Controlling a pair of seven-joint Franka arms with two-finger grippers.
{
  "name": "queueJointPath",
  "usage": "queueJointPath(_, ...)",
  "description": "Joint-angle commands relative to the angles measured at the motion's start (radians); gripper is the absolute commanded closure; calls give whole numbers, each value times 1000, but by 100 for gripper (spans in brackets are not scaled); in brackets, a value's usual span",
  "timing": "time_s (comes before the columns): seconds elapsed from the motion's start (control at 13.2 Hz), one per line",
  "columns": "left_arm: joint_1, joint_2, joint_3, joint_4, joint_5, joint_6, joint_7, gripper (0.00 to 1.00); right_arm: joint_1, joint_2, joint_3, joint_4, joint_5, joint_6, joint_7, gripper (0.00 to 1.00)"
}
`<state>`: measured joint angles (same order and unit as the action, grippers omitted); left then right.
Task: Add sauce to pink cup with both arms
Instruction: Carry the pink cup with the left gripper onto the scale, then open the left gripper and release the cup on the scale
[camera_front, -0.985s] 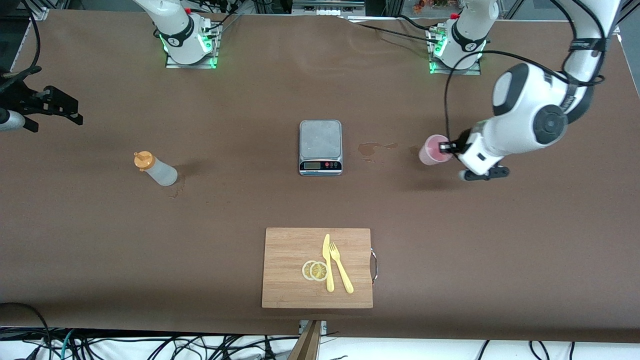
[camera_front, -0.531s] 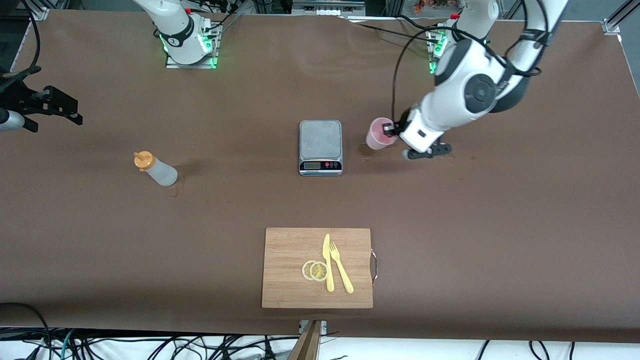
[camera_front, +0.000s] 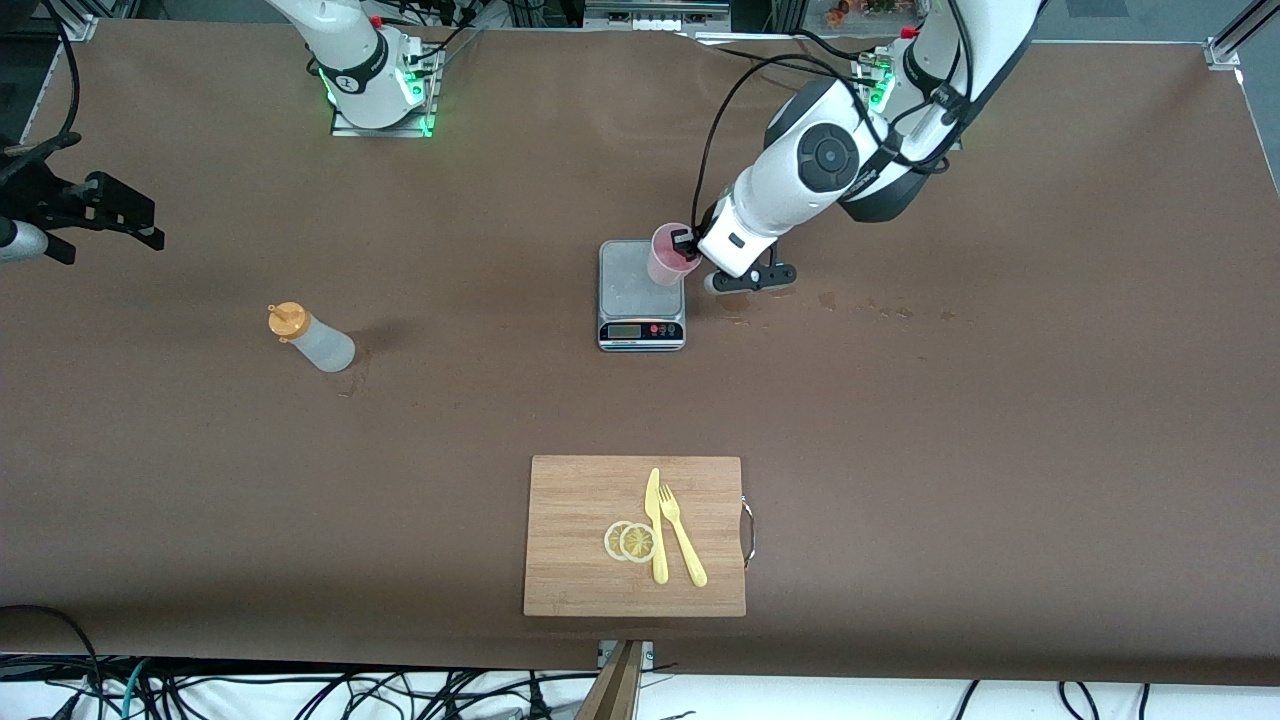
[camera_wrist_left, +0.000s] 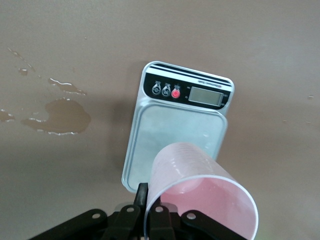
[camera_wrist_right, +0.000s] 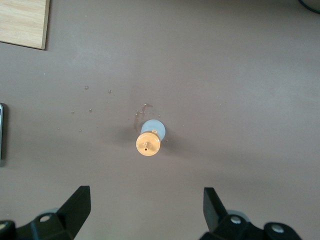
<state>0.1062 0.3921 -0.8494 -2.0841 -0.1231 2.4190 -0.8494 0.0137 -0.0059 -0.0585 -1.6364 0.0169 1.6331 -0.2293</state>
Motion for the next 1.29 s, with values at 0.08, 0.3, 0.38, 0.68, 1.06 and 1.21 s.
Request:
queueJointPath(0.08, -55, 106, 19, 24, 201, 46, -170, 100, -4, 6, 0, 20, 9, -6, -1, 0)
queueJointPath(0.3, -95, 145, 41, 38, 260, 71, -226, 100, -4, 6, 0, 18, 9, -6, -1, 0)
queueJointPath(0.38, -109, 143, 52, 39, 260, 71, -234, 100, -8, 6, -1, 18, 9, -7, -1, 0)
queueJointPath(0.68, -155, 146, 64, 39, 261, 71, -261, 100, -8, 6, -1, 18, 9, -7, -1, 0)
queueJointPath(1.06, -160, 145, 79, 48, 261, 69, -260, 0, -9, 6, -1, 20, 3, -4, 7, 0)
queueJointPath(1.21, -154, 140, 79, 49, 261, 60, -260, 0, -9, 6, -1, 20, -2, 1, 7, 0)
